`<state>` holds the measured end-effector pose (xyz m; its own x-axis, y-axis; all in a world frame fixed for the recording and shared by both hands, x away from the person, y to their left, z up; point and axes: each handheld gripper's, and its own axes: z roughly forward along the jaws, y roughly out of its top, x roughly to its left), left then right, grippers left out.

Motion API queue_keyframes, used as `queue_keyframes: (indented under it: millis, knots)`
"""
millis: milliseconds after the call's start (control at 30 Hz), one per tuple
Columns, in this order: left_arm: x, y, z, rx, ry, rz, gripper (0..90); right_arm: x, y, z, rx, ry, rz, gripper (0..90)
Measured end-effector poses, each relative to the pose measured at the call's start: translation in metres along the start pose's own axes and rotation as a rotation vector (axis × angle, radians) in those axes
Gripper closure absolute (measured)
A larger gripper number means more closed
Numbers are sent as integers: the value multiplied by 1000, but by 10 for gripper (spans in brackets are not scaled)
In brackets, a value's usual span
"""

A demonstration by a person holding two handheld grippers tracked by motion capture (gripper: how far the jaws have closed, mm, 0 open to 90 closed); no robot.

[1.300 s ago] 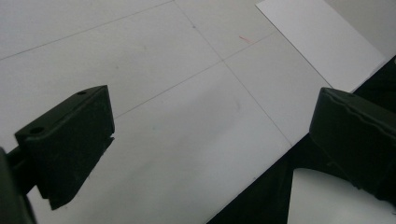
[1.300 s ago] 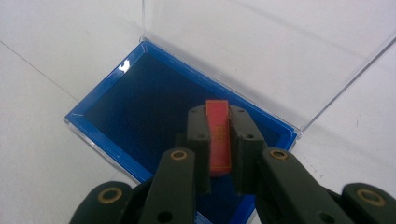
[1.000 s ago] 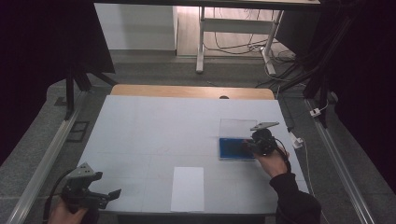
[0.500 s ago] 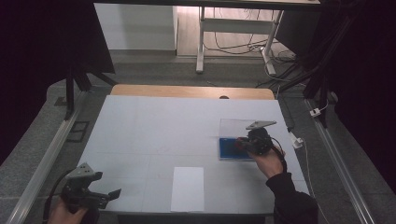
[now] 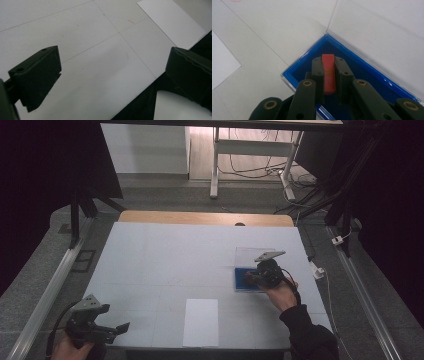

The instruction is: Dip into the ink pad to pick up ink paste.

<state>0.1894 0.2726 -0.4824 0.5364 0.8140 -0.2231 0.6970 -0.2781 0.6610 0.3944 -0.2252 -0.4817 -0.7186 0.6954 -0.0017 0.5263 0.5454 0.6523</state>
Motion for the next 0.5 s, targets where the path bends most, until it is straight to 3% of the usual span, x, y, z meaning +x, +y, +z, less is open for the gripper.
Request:
queue_keyframes:
  millis: [400,500]
  knots:
    - [0,0,1,1,1,0,7,4,0,2,5,-27,-1,806]
    - [0,1,1,4,-1,1,7,11,0,3,12,-59,-31,806]
